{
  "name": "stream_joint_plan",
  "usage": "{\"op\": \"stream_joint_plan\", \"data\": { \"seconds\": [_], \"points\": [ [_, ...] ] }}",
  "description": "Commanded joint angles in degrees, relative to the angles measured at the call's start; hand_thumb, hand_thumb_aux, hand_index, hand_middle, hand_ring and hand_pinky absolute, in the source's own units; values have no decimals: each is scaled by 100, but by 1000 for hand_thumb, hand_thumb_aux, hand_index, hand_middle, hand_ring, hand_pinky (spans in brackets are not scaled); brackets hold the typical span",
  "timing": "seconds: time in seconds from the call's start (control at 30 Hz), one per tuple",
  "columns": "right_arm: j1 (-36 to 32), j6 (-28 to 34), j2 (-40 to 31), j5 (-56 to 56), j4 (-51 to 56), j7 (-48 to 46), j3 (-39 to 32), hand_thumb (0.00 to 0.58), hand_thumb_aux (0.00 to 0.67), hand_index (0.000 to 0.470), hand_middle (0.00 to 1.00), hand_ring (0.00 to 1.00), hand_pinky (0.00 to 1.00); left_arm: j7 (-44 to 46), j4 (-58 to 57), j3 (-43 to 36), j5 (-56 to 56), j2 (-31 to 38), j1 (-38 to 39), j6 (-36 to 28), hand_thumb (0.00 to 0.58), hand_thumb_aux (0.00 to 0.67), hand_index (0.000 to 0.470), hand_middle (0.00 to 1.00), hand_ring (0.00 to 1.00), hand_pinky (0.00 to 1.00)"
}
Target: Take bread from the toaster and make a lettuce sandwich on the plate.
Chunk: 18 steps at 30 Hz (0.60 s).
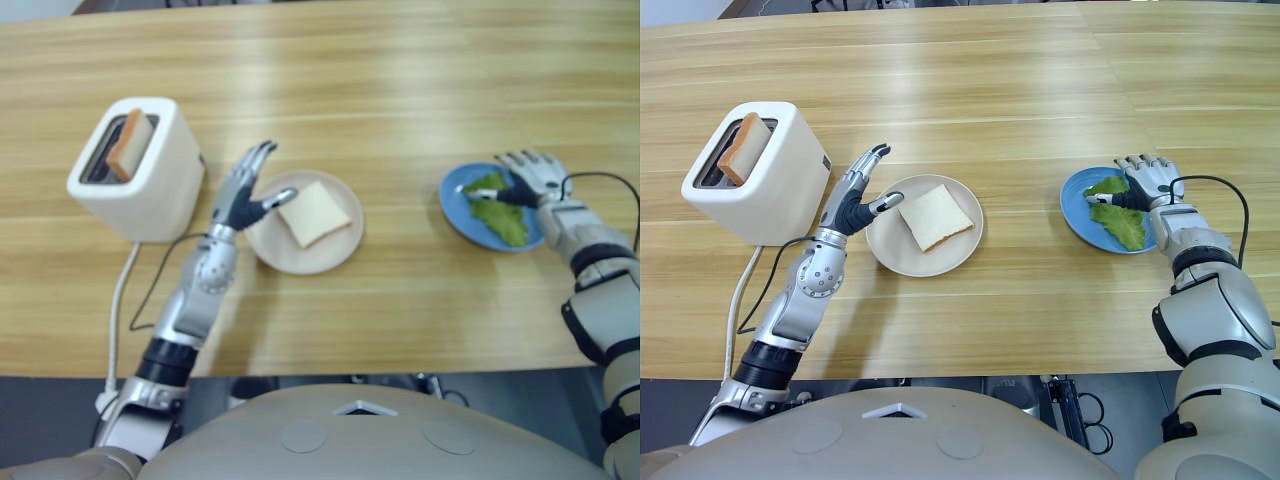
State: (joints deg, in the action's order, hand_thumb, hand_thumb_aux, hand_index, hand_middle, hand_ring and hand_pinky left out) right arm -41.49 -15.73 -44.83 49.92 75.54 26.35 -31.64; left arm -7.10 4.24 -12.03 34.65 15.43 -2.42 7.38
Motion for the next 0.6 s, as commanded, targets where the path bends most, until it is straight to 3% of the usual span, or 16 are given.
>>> {"op": "stream_joint_plan", "data": {
  "seconds": [0.03, 0.6],
  "points": [
    [-124, 32, 12, 49, 44, -112, -117, 0, 0, 0, 0, 0, 0, 47, -15, -50, 69, 3, 82, -85, 0, 0, 0, 0, 0, 0],
    [167, 111, 250, 77, 199, -484, -386, 0, 0, 0, 0, 0, 0, 189, 247, -45, 129, 19, 300, -164, 0, 0, 0, 0, 0, 0]
  ]
}}
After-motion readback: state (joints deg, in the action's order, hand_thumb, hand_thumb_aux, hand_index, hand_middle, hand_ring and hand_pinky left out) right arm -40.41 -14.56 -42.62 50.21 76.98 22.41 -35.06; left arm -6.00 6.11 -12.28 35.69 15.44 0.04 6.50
